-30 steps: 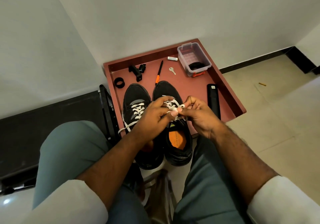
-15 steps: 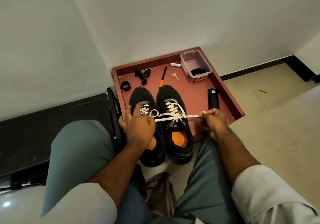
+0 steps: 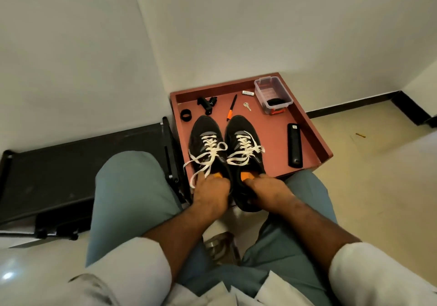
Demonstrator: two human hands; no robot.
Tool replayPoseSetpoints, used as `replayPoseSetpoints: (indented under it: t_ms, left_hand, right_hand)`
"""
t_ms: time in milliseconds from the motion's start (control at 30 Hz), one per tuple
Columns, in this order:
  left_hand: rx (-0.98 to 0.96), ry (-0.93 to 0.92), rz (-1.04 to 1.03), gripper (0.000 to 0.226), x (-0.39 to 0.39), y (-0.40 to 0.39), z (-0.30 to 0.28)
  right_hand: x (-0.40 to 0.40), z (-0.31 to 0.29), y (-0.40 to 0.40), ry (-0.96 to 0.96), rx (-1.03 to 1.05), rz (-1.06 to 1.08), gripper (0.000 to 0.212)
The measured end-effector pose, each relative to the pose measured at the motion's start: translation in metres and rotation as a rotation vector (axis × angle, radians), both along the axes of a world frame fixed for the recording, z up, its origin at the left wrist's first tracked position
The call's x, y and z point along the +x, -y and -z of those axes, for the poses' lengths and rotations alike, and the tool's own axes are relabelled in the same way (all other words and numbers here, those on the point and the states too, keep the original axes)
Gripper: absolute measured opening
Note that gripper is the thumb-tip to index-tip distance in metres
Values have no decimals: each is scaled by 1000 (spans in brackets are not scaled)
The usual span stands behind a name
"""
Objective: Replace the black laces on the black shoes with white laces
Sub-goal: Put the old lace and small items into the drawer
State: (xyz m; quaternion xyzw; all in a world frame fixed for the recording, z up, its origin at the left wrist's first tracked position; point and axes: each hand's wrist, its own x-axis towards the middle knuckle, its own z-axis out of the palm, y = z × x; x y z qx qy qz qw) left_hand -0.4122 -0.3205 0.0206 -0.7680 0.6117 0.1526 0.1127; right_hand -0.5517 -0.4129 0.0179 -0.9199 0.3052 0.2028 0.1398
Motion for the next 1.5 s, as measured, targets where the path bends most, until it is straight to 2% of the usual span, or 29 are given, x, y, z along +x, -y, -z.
replayPoseSetpoints:
  t_ms: [67,167,300,433,533,667,833,1067,1300,1500]
  left_hand:
    - [5,-86,-40,23,0,1,-7]
    - [-54,-171,-57,29,6,3,-28]
    - [-284,-213,-15,24,25,2,-88]
    - [-426,-173,-38,23,59,-13,-174]
    - [-535,-98,-108,24,98,-48,-231]
    - [-602,-24,-210,25,149,-108,-261]
    - [-533,-43,-352,16,219,-191,-242]
    - [-330,-85,-523,28,305,-286,-158]
    - [-254,-134,-579,37,363,-318,-75]
    - [-173,-134,-619,45,403,-333,-23]
  right_hand:
    - [4,-8,-4,48,-21,14,35]
    - [4,-26,-5,163,-71,29,30]
    - [15,-83,-4,300,-191,40,23]
    - [49,-169,-16,471,-311,-5,21]
    - [92,-227,-42,527,-375,-63,25]
    - [159,-262,-91,572,-381,-182,21]
    - [245,-245,-159,548,-291,-311,18]
    - [344,-149,-240,445,-21,-371,23]
    - [405,-68,-268,311,70,-394,31]
    - [440,-26,-280,251,110,-418,32]
